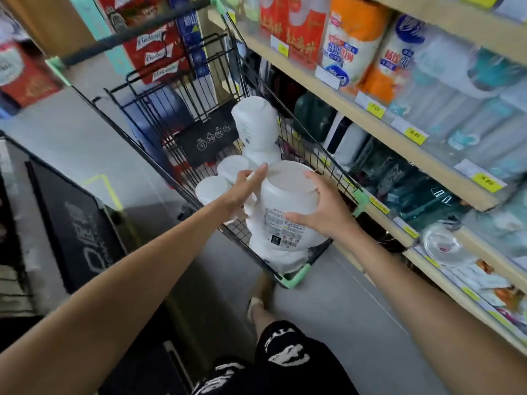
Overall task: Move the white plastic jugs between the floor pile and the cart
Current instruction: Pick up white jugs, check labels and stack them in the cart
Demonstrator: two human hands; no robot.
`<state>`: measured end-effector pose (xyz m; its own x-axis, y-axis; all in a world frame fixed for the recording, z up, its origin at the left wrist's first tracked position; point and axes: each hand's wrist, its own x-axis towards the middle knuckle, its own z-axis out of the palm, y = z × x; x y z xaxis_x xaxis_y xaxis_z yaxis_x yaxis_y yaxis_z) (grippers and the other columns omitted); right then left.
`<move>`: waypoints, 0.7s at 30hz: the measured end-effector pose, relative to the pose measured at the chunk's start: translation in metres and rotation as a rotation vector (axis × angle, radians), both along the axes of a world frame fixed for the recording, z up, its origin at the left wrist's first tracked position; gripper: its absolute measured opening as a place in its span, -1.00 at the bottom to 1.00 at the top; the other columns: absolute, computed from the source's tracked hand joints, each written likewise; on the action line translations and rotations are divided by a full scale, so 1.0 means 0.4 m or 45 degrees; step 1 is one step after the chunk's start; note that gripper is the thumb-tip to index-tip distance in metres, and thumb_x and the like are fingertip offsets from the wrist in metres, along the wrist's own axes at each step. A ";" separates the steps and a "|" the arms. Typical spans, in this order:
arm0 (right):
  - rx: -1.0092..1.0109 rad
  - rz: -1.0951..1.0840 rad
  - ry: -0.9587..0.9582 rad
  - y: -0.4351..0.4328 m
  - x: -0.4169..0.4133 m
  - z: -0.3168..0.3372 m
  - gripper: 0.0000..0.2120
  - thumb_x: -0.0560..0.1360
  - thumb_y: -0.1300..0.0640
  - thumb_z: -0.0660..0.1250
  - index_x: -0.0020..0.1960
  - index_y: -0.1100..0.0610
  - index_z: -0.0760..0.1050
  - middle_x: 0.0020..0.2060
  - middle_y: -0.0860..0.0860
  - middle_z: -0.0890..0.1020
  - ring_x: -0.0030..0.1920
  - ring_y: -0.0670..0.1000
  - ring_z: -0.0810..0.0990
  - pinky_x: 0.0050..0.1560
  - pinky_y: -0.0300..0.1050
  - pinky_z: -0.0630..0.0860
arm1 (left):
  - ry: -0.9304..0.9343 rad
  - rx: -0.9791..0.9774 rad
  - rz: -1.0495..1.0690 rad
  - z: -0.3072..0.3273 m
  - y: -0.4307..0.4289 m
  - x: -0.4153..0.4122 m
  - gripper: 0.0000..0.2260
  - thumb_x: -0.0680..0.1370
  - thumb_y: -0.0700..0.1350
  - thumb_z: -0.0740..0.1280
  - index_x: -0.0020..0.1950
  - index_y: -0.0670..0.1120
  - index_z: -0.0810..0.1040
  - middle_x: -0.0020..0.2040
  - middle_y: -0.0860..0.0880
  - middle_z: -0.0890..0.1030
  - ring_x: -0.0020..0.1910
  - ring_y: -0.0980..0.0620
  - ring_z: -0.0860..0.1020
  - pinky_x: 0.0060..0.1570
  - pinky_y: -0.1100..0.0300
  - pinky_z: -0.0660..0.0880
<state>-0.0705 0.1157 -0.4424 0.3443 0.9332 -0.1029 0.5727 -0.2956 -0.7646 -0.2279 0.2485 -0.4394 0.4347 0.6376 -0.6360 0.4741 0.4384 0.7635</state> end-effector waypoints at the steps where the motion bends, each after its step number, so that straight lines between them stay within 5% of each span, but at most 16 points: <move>1: -0.014 0.014 -0.018 0.033 0.014 -0.010 -0.10 0.25 -0.05 0.61 0.46 0.01 0.23 0.36 0.04 0.27 0.23 -0.13 0.25 0.24 -0.25 0.23 | 0.005 -0.032 0.003 -0.010 0.038 0.020 -0.29 0.46 0.40 0.18 0.48 0.06 0.10 0.49 -0.08 0.23 0.43 -0.26 0.24 0.22 -0.40 0.29; 8: -0.180 0.001 -0.197 0.232 0.108 -0.107 -0.05 0.22 -0.10 0.60 0.43 -0.02 0.14 0.34 0.03 0.22 0.29 0.05 0.32 0.23 0.07 0.43 | -0.022 -0.123 -0.057 -0.095 0.257 0.135 -0.15 0.32 0.38 0.39 0.41 -0.01 0.15 0.39 -0.12 0.35 0.29 -0.18 0.43 0.18 -0.25 0.48; 12: -0.280 -0.007 -0.290 0.312 0.150 -0.170 -0.03 0.19 -0.13 0.59 0.42 -0.04 0.10 0.35 0.04 0.16 0.30 0.12 0.33 0.17 0.11 0.48 | 0.010 -0.125 -0.102 -0.158 0.350 0.204 -0.17 0.24 0.34 0.41 0.35 0.02 0.16 0.30 -0.10 0.42 0.19 -0.11 0.50 0.02 -0.04 0.57; 21: -0.256 -0.151 -0.447 0.444 0.213 -0.265 -0.05 0.13 -0.07 0.61 0.34 0.01 0.13 0.33 0.17 0.20 0.31 0.22 0.27 0.16 0.13 0.46 | 0.059 -0.108 -0.170 -0.252 0.509 0.345 -0.04 0.11 0.35 0.42 0.39 -0.01 0.20 0.29 -0.08 0.40 0.18 -0.08 0.50 0.19 -0.09 0.52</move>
